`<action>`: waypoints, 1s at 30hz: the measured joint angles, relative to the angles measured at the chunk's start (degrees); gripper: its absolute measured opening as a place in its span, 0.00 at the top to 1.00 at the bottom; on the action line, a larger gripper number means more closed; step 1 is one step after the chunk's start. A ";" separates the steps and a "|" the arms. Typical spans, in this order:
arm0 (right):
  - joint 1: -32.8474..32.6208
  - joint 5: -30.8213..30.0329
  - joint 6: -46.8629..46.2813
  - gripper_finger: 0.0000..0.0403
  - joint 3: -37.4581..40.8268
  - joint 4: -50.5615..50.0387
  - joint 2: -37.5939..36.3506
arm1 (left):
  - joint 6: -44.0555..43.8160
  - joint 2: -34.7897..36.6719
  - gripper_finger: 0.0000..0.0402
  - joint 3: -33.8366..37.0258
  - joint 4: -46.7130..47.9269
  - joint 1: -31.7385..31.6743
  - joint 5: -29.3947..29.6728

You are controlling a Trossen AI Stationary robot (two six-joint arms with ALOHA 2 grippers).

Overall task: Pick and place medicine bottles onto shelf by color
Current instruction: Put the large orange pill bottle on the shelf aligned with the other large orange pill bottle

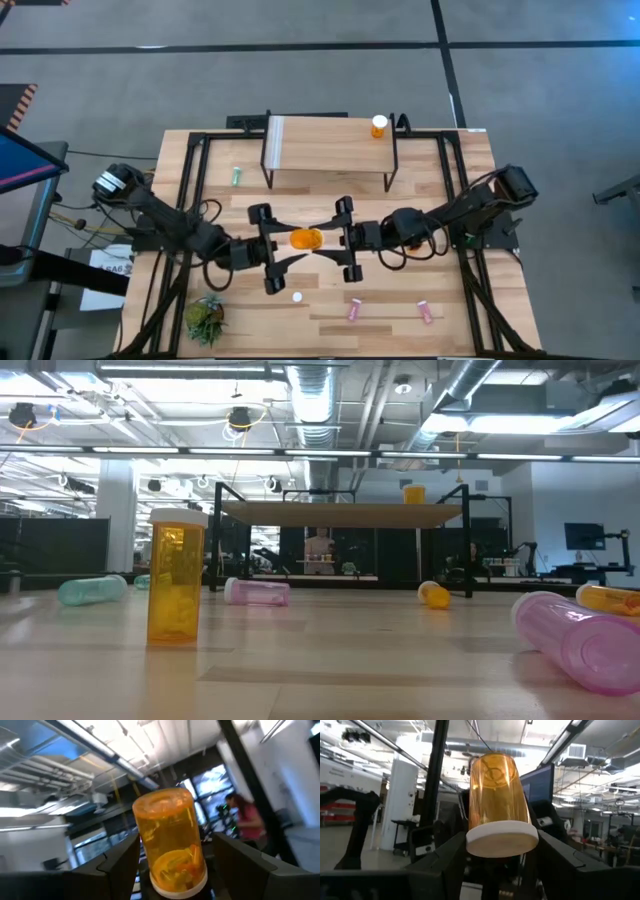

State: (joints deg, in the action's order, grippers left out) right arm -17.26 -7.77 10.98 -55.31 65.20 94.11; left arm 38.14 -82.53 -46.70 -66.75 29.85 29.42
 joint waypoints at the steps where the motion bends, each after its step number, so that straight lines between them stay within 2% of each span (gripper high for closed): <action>1: 0.00 -0.19 -0.18 0.46 0.00 -1.23 -0.39 | 1.15 0.59 0.42 0.00 0.82 0.78 1.61; 7: 0.02 -0.59 -2.15 0.46 0.00 -6.88 -1.92 | 4.87 3.39 0.42 0.04 5.01 5.54 8.23; 15: 0.12 -5.99 -4.99 0.46 0.02 -22.27 -5.25 | 12.38 3.72 0.42 0.04 5.95 12.74 22.66; 20: 0.06 -9.05 -8.07 0.46 0.04 -33.75 -7.86 | 12.01 3.72 0.42 0.04 7.89 14.15 25.85; 30: 1.10 -9.38 -17.59 0.46 0.04 -60.79 -15.71 | 4.28 3.72 0.42 0.07 18.21 14.07 32.07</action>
State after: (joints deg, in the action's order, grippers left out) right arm -16.15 -17.16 -6.61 -55.27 4.41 78.40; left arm 42.42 -78.81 -46.63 -48.54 43.92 61.50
